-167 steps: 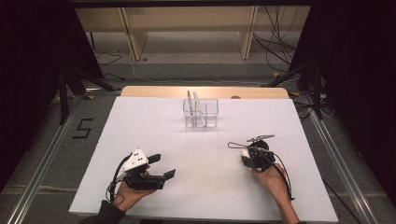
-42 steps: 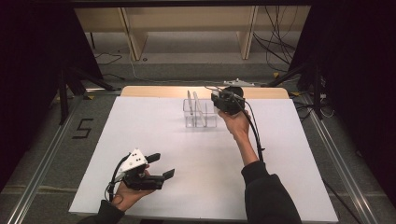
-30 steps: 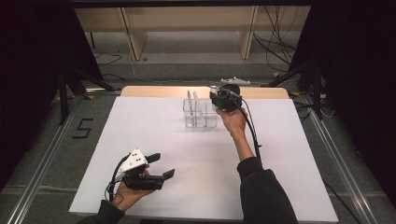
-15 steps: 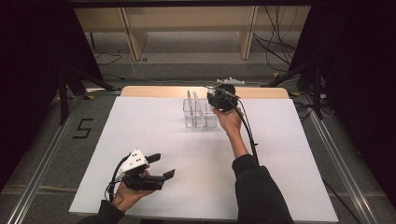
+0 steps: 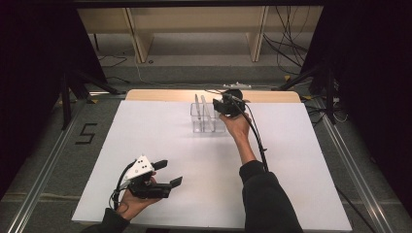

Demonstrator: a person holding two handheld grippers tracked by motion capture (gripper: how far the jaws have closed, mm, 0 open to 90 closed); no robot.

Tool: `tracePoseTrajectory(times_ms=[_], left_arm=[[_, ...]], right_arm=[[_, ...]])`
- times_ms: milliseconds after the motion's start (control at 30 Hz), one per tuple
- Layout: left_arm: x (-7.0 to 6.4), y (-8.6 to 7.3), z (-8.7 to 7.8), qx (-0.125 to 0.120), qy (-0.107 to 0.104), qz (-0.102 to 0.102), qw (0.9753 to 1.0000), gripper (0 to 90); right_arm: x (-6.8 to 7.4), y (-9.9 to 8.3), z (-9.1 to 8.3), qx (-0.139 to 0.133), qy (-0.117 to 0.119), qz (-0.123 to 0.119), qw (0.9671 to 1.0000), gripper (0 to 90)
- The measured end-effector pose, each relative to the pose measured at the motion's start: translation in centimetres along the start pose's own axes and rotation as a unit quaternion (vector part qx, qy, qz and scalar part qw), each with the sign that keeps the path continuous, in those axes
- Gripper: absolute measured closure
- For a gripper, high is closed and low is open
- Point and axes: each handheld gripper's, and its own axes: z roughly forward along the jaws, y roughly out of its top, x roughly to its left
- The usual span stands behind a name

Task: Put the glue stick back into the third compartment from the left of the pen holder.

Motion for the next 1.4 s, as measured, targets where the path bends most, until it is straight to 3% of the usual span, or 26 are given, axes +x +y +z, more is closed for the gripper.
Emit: tracePoseTrajectory(times_ms=[233, 433, 600, 967, 1100, 1400], left_arm=[[-0.1, 0.0, 0.1, 0.003, -0.001, 0.002, 1.0, 17.2], [0.0, 0.0, 0.1, 0.001, 0.0, -0.002, 1.0, 17.3], [0.0, 0.0, 0.1, 0.003, -0.001, -0.002, 1.0, 17.2], [0.3, 0.0, 0.0, 0.002, -0.001, -0.01, 1.0, 17.2], [0.3, 0.0, 0.0, 0.004, -0.001, -0.01, 0.9999, 17.2], [0.3, 0.0, 0.0, 0.005, 0.0, -0.009, 0.9999, 17.2]], right_arm=[[-0.2, 0.5, -1.4, -0.008, 0.015, 0.001, 0.9999, 37.9], [-0.1, 0.7, -2.9, -0.009, 0.025, -0.015, 0.9995, 33.0], [-0.1, 0.3, -4.8, -0.013, 0.052, -0.014, 0.9985, 29.5], [0.2, -2.0, -9.8, -0.023, 0.096, -0.029, 0.9947, 24.4], [0.5, -3.0, -11.3, -0.03, 0.101, -0.039, 0.9936, 23.5], [0.3, -5.4, -13.9, -0.037, 0.115, -0.037, 0.992, 23.0]])
